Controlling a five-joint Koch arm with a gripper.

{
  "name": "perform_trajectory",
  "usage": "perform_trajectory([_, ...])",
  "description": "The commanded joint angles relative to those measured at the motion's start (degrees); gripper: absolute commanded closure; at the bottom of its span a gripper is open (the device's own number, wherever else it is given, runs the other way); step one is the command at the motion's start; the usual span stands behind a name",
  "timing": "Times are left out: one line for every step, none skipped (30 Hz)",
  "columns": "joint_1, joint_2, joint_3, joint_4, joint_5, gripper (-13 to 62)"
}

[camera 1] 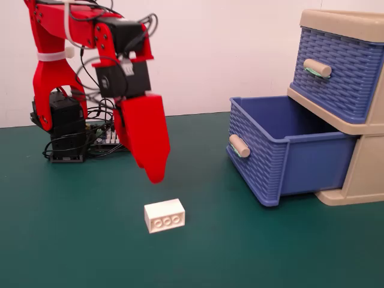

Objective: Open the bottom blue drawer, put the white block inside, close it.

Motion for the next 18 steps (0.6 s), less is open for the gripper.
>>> perform_trajectory([1.2, -0.9, -2.7, 0.1, 3.3, 15.7])
perform_trajectory([1.5, -1.8, -3.3, -0.4, 3.7, 15.7])
perform_trajectory([1.6, -3.0, -3.9, -0.8, 4.0, 15.7])
perform_trajectory([1.6, -4.1, -4.5, -1.1, 4.1, 15.7])
perform_trajectory([1.6, -5.4, -5.4, -1.4, 4.2, 15.7])
perform_trajectory([1.7, -6.5, -6.2, -1.7, 4.2, 15.8])
perform_trajectory([1.7, -7.6, -7.1, -1.8, 4.2, 15.8])
perform_trajectory([1.7, -8.7, -8.1, -1.8, 4.2, 15.7])
perform_trajectory([1.8, -10.1, -9.2, -2.0, 4.2, 15.7])
perform_trajectory([1.8, -11.2, -10.0, -2.1, 4.2, 15.7])
perform_trajectory([1.8, -12.1, -10.6, -2.1, 4.2, 15.7])
perform_trajectory([1.8, -13.1, -11.1, -2.1, 4.2, 15.7])
perform_trajectory([1.8, -14.0, -11.3, -2.1, 4.2, 15.7])
perform_trajectory([1.8, -14.9, -11.5, -2.2, 4.1, 15.8])
perform_trajectory([1.8, -15.4, -11.7, -2.4, 4.1, 15.8])
perform_trajectory([1.7, -15.9, -11.6, -2.7, 4.1, 15.8])
perform_trajectory([1.3, -16.5, -11.6, -2.9, 4.0, 15.8])
perform_trajectory([1.0, -17.1, -11.8, -3.2, 4.0, 15.9])
